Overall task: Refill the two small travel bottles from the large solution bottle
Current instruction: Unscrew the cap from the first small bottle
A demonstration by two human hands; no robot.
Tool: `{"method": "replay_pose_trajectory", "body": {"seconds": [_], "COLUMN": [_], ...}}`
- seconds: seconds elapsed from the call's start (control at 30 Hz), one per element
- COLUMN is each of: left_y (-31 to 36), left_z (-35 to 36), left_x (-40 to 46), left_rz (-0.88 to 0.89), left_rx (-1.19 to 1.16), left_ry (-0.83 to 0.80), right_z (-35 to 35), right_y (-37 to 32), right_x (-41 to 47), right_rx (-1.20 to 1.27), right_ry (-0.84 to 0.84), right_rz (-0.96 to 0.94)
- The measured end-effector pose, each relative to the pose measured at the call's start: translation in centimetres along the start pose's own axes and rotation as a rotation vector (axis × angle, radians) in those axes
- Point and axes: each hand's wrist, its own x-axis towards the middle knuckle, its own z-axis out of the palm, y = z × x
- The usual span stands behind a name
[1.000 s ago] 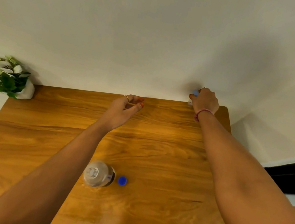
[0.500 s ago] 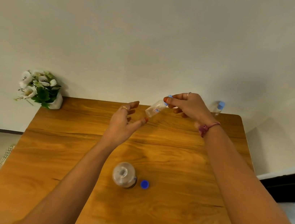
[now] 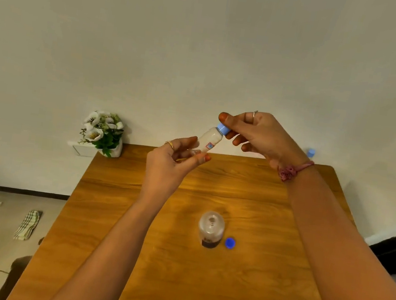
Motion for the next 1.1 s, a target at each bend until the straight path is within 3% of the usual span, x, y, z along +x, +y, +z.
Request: {"method": "replay_pose_trajectory", "body": {"seconds": [0.2, 0.47, 0.63, 0.77, 0.93, 1.1], "left_y": [1.2, 1.3, 1.9, 2.2, 2.8, 3.1], "left_z": [-2.4, -4.2, -4.6, -4.5, -3.4, -2.5], "left_x": [-1.7, -3.6, -5.0, -5.5, -6.1, -6.8], "left_rz": [0.027, -0.054, -0.115, -0.113, -0.089, -0.107], "left_rx": [0.174, 0.052, -0.158, -0.19, -0.178, -0.207], "left_ry": [-0.044, -0.105, -0.178, -0.155, -0.128, -0.112], "right_z": [2.2, 3.9, 2.9, 0.8, 0.5, -1.1], "right_y": [-2.8, -3.9, -4.8, -6.7, -8.2, -8.9], "right_x": [-1.7, -4.0, -4.9, -5.8, -6.0, -6.3], "right_rx": [-0.149, -0.337, -0.209, -0.347, -0.628, -0.606], "right_ry": [0.038, 0.055, -0.136, -0.314, -0.198, -0.388], "right_rz": [-0.127, -0.248, -0.294, -0.249, -0.191, -0.251]}}
